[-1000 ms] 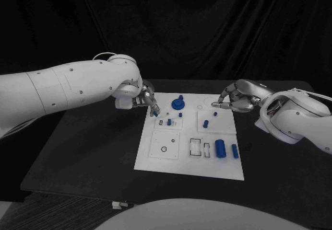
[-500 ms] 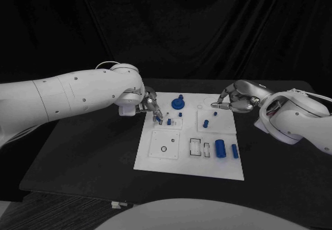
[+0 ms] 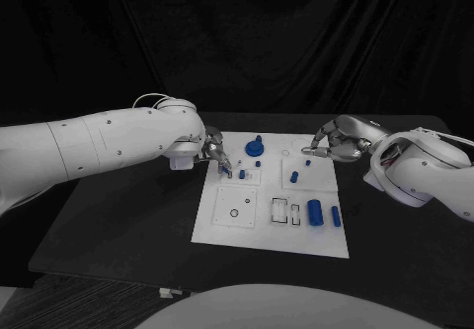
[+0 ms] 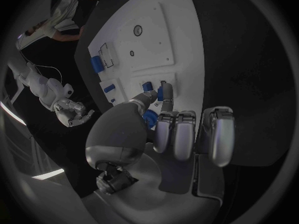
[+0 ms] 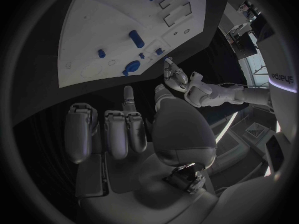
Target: Assemble the parts on the task board
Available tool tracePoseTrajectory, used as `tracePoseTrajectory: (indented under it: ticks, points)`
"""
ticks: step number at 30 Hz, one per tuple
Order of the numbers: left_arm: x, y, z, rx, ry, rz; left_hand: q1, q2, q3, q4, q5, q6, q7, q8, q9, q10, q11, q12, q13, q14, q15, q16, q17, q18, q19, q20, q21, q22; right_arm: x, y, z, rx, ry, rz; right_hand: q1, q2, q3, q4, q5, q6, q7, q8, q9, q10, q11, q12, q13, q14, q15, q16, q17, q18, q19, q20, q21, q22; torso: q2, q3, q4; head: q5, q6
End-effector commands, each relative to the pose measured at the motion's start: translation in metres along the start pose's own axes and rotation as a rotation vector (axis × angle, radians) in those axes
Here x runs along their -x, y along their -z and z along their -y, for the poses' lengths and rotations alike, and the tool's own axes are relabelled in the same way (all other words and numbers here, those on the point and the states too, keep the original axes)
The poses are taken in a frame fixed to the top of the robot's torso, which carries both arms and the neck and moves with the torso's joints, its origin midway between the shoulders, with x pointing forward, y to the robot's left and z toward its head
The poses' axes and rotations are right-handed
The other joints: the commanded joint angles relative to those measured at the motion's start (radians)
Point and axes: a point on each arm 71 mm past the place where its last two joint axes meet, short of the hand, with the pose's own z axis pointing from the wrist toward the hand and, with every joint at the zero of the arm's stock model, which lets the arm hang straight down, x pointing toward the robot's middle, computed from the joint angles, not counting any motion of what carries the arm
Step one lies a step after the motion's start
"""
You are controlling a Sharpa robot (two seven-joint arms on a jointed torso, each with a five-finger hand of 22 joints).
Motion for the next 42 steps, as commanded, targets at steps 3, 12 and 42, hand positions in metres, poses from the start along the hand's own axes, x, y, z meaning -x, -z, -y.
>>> tracePoseTrajectory:
  ticks: [3, 12, 42]
  points:
    - [-0.001, -0.002, 0.002, -0.018, -0.005, 0.024, -0.018, 0.005, 0.061, -0.002, -0.004, 0.007, -0.002, 0.023, 0.024, 0.113, -0.010, 0.022, 0.262, 0.111, -0.024, 0.013, 0.267, 0.005, 0.046, -0.012, -0.007, 0.216, -0.002, 0.000, 0.001, -0.012, 0.000, -0.003, 0.015, 0.003, 0.018, 0.002, 0.017, -0.014, -0.004, 0.019, 0.016, 0.099, -0.001, 0.017, 0.268, 0.095, 0.006, -0.015, 0.214, 0.021, 0.026, 0.007, -0.014, 0.219, -0.001, 0.0012, 0.0000, 0.001, 0.000]
    - [-0.003, -0.004, 0.003, -0.026, -0.002, 0.026, -0.021, 0.005, 0.062, 0.000, -0.005, 0.007, -0.002, 0.023, 0.024, 0.113, -0.010, 0.022, 0.262, 0.111, -0.024, 0.013, 0.267, 0.005, 0.047, -0.012, -0.007, 0.216, -0.003, -0.001, 0.000, -0.010, 0.000, -0.006, 0.015, 0.003, 0.018, 0.002, 0.017, -0.014, -0.004, 0.019, 0.016, 0.099, -0.001, 0.017, 0.268, 0.095, 0.006, -0.015, 0.214, 0.021, 0.026, 0.007, -0.014, 0.219, -0.001, -0.0004, 0.0007, 0.002, 0.000]
    - [-0.010, -0.016, 0.006, -0.026, -0.005, 0.002, -0.024, 0.005, 0.063, 0.002, -0.007, 0.008, -0.003, 0.024, 0.025, 0.113, -0.010, 0.022, 0.262, 0.111, -0.024, 0.013, 0.267, 0.005, 0.046, -0.012, -0.008, 0.216, -0.004, 0.000, 0.001, -0.013, 0.001, -0.011, 0.017, 0.005, 0.018, 0.001, 0.018, -0.014, -0.004, 0.020, 0.016, 0.099, -0.001, 0.017, 0.268, 0.094, 0.006, -0.015, 0.212, 0.021, 0.025, 0.007, -0.016, 0.218, 0.000, 0.0002, -0.0010, 0.003, 0.000]
